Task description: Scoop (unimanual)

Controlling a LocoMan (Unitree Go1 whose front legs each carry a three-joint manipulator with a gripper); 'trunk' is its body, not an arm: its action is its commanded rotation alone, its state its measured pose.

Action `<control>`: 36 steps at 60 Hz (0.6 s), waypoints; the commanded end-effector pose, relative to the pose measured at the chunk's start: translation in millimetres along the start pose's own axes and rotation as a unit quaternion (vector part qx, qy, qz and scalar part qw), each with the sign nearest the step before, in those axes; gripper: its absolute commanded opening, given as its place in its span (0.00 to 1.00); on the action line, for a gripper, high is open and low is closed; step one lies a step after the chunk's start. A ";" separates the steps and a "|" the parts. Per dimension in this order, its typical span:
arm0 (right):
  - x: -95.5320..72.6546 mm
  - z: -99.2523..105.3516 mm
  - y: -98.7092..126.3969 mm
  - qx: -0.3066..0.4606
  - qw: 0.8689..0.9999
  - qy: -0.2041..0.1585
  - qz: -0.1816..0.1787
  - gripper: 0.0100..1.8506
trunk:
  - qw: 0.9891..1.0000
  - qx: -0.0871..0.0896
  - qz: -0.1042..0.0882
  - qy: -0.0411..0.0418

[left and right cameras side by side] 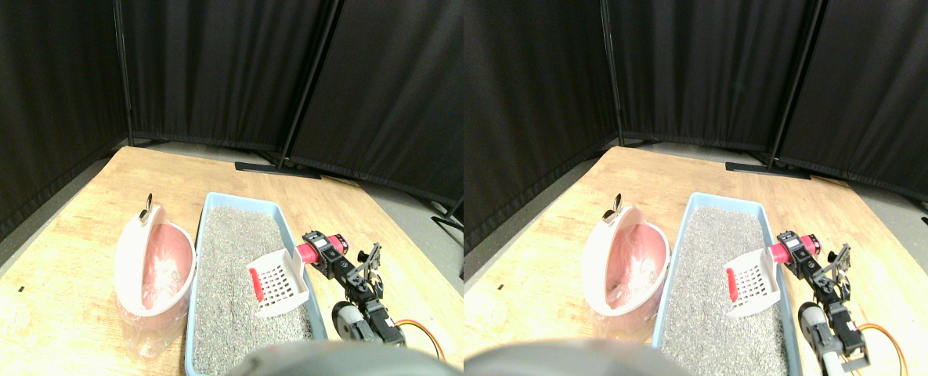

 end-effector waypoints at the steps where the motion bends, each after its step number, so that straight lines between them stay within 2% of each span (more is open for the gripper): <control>1: -0.8 16.7 -4.0 0.043 0.997 -0.060 -0.017 0.02 | 1.000 -0.006 0.008 0.003; 2: -1.6 16.2 -6.4 0.060 0.996 -0.060 -0.028 0.02 | 1.000 -0.006 0.008 0.003; 6: -2.1 15.8 -8.1 0.068 0.995 -0.070 -0.028 0.02 | 1.000 -0.006 0.008 0.002; 7: -2.1 15.2 -10.7 0.092 0.991 -0.091 -0.024 0.02 | 1.000 -0.007 0.008 0.002; 12: -4.8 17.8 -12.8 0.116 0.986 -0.110 -0.045 0.02 | 1.000 -0.007 0.008 0.001; 19: -8.4 24.2 -15.0 0.130 0.980 -0.138 -0.056 0.02 | 1.000 -0.007 0.008 0.000; 34: -11.2 37.7 -14.7 0.157 0.971 -0.174 -0.040 0.02 | 1.000 -0.010 0.011 -0.003; 36: -11.3 39.9 -14.1 0.177 0.966 -0.182 -0.044 0.02 | 1.000 -0.011 0.011 -0.003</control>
